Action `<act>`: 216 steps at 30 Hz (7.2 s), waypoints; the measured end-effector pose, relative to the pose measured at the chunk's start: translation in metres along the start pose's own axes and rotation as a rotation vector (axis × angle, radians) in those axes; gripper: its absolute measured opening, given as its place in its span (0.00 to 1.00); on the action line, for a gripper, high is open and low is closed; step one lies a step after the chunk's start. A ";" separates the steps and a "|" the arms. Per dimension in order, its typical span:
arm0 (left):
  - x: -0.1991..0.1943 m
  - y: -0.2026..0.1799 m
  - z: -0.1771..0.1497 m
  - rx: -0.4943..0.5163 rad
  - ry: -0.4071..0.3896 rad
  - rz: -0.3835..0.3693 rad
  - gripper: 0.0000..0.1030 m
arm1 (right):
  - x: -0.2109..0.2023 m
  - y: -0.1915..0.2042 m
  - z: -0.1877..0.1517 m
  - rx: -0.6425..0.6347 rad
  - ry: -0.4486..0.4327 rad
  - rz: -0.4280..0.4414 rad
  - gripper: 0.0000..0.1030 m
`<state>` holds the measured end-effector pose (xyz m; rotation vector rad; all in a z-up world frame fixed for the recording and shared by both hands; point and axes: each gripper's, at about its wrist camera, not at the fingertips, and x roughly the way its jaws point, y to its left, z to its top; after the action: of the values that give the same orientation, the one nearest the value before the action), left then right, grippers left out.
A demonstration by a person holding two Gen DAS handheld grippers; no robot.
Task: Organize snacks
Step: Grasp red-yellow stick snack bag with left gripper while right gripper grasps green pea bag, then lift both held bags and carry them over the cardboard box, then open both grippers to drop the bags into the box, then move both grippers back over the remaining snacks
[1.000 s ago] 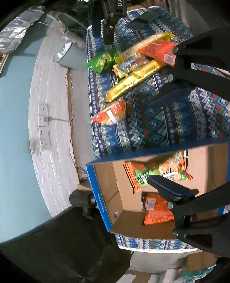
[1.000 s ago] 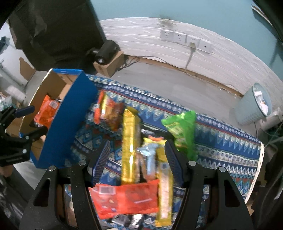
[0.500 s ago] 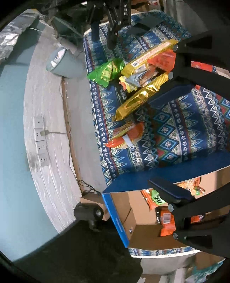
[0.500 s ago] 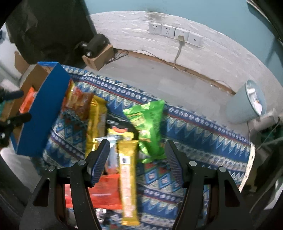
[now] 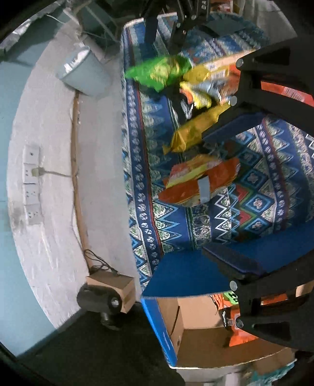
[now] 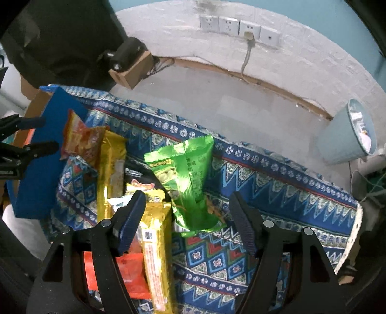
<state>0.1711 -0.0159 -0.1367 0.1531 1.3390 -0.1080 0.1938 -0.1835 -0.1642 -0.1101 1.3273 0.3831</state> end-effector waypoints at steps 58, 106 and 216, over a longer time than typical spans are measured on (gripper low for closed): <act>-0.072 -0.020 -0.036 0.129 -0.230 0.094 0.42 | -0.035 0.013 -0.004 0.078 -0.066 -0.146 0.35; -0.143 0.094 -0.132 -0.031 -0.351 0.164 0.42 | -0.089 0.191 0.023 -0.147 -0.159 0.092 0.35; -0.081 -0.097 -0.121 0.337 -0.210 -0.026 0.81 | -0.066 0.052 -0.108 0.074 -0.045 -0.011 0.64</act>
<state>0.0210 -0.0916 -0.0896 0.3981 1.1058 -0.3626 0.0646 -0.1809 -0.1208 -0.0469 1.2943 0.3250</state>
